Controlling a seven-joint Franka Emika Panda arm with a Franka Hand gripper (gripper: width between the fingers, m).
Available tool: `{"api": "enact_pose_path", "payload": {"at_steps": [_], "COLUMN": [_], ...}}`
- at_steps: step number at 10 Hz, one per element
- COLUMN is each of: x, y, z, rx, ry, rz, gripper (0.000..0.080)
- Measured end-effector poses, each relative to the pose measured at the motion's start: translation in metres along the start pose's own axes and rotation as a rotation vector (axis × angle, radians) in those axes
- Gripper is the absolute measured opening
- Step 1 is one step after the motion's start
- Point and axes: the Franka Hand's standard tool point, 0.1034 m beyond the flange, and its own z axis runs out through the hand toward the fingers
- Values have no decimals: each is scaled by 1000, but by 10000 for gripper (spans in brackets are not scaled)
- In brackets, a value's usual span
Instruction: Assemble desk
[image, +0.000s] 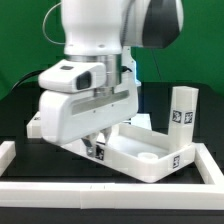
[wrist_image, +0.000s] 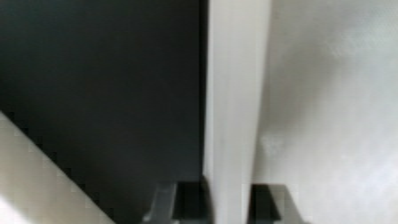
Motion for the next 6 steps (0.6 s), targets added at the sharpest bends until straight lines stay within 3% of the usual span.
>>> {"api": "enact_pose_path", "payload": {"at_steps": [3,4,6], "x": [-6,0,30], "y": [5,9,19], "z": [0,-2,-3], "rx": [-19,-59,-86], "ry": [-33,-30,-24], "rz": [-196,-347,-486], "gripper": [60,60,60]}}
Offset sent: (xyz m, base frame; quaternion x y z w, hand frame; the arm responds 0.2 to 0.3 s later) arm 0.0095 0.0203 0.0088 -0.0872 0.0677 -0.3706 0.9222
